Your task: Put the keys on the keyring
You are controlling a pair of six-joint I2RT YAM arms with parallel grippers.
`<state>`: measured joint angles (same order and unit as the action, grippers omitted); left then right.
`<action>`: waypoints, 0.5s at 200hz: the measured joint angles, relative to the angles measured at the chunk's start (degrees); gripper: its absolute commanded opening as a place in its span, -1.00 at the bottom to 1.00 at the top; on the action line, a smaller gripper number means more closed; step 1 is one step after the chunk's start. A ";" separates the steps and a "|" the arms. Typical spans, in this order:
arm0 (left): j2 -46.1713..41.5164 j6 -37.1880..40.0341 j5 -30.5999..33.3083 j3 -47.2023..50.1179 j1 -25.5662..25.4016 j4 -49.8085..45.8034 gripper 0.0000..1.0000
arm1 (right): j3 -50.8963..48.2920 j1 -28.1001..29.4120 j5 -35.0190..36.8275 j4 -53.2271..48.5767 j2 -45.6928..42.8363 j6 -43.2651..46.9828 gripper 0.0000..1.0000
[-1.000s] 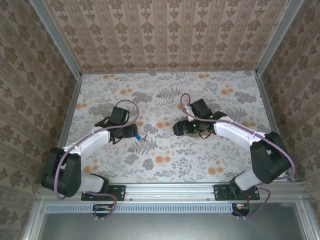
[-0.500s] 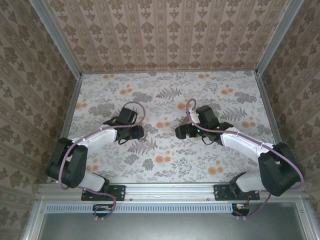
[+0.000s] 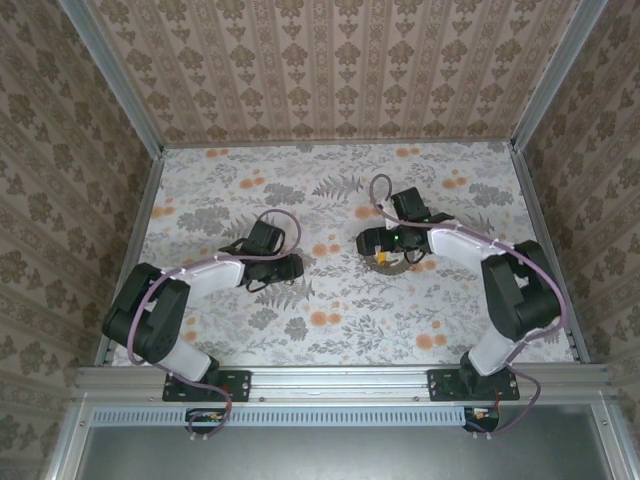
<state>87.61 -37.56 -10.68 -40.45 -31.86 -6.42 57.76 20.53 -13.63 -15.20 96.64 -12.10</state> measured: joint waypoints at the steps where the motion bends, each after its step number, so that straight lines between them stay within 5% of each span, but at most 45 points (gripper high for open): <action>1: -0.02 -0.07 -0.11 0.07 0.00 0.22 0.04 | 0.07 0.02 -0.09 -0.04 0.13 -0.02 1.00; 100: -6.40 -1.11 -3.76 6.54 2.36 4.85 0.13 | 7.48 5.03 -2.29 -3.30 9.57 -0.07 1.00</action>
<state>81.21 -38.68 -14.44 -33.91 -29.50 -1.56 65.23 25.56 -15.92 -18.50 106.21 -12.16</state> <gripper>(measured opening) 0.551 0.999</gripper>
